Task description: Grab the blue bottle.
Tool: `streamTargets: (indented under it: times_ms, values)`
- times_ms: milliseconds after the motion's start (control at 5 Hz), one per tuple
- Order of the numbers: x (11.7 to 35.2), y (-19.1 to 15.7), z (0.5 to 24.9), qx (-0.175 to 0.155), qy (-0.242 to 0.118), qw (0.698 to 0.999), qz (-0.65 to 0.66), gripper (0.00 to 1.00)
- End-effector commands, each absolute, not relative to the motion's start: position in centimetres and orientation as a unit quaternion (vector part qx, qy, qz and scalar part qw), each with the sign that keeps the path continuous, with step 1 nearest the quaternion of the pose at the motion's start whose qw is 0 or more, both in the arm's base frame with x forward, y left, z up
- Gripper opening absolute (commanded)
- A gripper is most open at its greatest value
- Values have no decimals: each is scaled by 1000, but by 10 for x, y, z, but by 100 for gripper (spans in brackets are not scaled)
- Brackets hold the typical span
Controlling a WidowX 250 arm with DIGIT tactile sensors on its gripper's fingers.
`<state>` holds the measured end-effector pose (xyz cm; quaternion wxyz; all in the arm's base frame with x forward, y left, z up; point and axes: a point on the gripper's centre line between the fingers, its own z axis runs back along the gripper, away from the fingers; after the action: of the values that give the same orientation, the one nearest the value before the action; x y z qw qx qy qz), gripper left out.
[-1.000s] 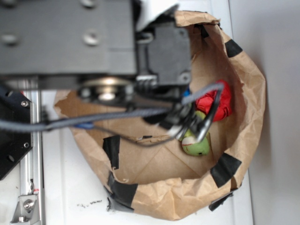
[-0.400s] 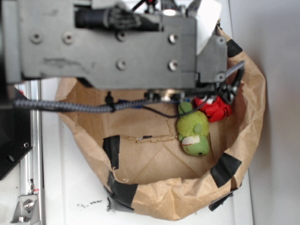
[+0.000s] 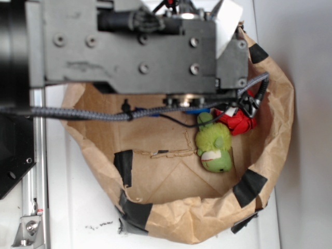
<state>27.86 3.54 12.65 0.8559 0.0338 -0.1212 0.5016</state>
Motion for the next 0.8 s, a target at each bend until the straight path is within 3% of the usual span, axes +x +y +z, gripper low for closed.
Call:
streamTargets:
  times_ms: [0,200,600]
  values:
    - [276,50,136,28,-138,847,512,100]
    - [276,50,136,28,-138,847,512,100]
    - [272,10,93,5,-143,821,552,100]
